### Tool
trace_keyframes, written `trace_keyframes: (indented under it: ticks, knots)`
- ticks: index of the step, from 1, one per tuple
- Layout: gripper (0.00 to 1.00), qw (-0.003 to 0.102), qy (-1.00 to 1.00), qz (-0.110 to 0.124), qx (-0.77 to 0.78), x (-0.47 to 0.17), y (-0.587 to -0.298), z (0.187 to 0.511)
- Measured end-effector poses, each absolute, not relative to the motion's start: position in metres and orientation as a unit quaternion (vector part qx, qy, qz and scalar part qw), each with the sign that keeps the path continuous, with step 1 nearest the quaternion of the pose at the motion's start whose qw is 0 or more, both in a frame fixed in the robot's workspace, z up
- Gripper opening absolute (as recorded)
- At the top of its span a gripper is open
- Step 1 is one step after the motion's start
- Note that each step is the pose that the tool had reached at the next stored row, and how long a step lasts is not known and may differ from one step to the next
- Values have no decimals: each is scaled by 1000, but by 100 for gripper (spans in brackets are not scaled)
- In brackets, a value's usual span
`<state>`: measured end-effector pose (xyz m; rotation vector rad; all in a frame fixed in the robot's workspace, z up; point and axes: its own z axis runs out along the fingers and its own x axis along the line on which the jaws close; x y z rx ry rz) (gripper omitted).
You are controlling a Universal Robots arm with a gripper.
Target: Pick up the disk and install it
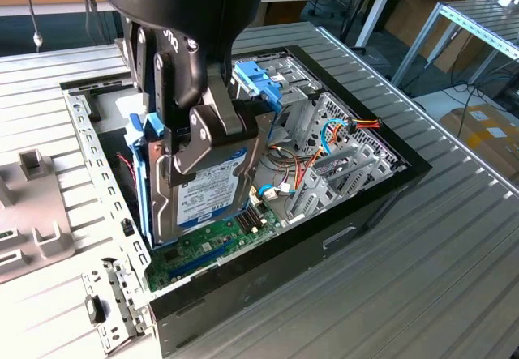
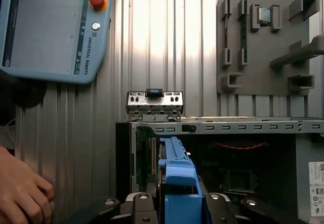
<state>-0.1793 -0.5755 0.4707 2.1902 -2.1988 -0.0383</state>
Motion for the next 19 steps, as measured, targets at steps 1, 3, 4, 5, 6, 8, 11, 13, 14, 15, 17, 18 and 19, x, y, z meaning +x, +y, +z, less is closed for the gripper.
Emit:
trace_keyframes:
  ticks: [1, 3, 4, 5, 6, 8, 11, 13, 14, 15, 17, 18, 19]
  knots:
    - [37, 19, -708, -12, 706, -179, -576, 471]
    - [37, 19, -708, -12, 706, -177, -576, 470]
    - [37, 19, -708, -12, 706, -177, -576, 470]
    - [37, 19, -708, -12, 706, -176, -576, 470]
    - [37, 19, -708, -12, 706, -175, -576, 470]
    - [37, 19, -708, -12, 706, -174, -576, 470]
    - [37, 19, -708, -12, 706, -172, -576, 470]
    - [37, 19, -708, -12, 706, -170, -576, 470]
    - [37, 19, -708, -12, 706, -170, -576, 470]
    - [37, 19, -708, -12, 706, -169, -576, 470]
    - [37, 19, -708, -12, 706, -167, -576, 470]
    - [37, 19, -708, -12, 706, -167, -577, 470]
    - [37, 19, -708, -12, 706, -166, -577, 470]
